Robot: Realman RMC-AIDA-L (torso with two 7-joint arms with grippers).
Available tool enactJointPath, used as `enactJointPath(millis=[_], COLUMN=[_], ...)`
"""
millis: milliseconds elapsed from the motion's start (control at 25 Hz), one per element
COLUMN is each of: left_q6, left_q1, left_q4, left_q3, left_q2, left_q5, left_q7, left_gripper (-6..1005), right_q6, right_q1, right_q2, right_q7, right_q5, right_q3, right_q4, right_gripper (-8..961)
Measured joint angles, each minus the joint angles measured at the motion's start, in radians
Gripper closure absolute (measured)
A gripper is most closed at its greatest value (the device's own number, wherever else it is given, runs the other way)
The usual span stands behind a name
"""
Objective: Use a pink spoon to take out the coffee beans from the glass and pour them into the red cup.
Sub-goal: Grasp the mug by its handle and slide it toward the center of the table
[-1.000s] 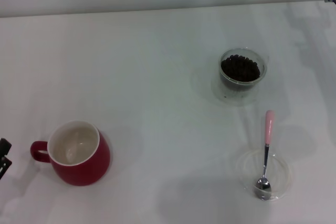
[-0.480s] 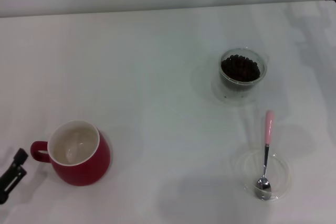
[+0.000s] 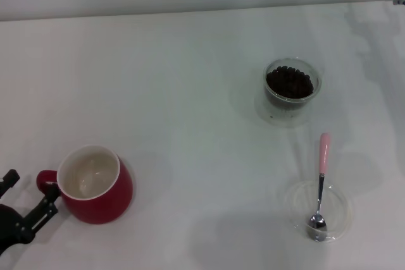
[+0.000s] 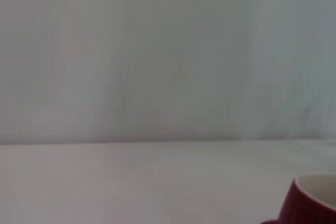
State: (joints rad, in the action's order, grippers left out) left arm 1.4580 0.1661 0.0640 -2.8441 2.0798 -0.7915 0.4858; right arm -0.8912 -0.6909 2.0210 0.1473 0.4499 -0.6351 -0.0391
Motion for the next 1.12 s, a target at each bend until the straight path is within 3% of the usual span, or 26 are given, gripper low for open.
enactJointPath(millis=[1120], left_q6=[-0.074], left_q1=[0.044], left_q4=[-0.003], left_q3=[0.011], left_q2=[0.0], left_q5=[-0.008], left_q7=[-0.006], left_gripper=[121], right_q6=[0.0], right_q1=[0.005], right_q2=[0.001], right_q7=[0.0], right_q5=[-0.024], right_q3=[0.0], right_q4=[0.0], right_gripper=[82])
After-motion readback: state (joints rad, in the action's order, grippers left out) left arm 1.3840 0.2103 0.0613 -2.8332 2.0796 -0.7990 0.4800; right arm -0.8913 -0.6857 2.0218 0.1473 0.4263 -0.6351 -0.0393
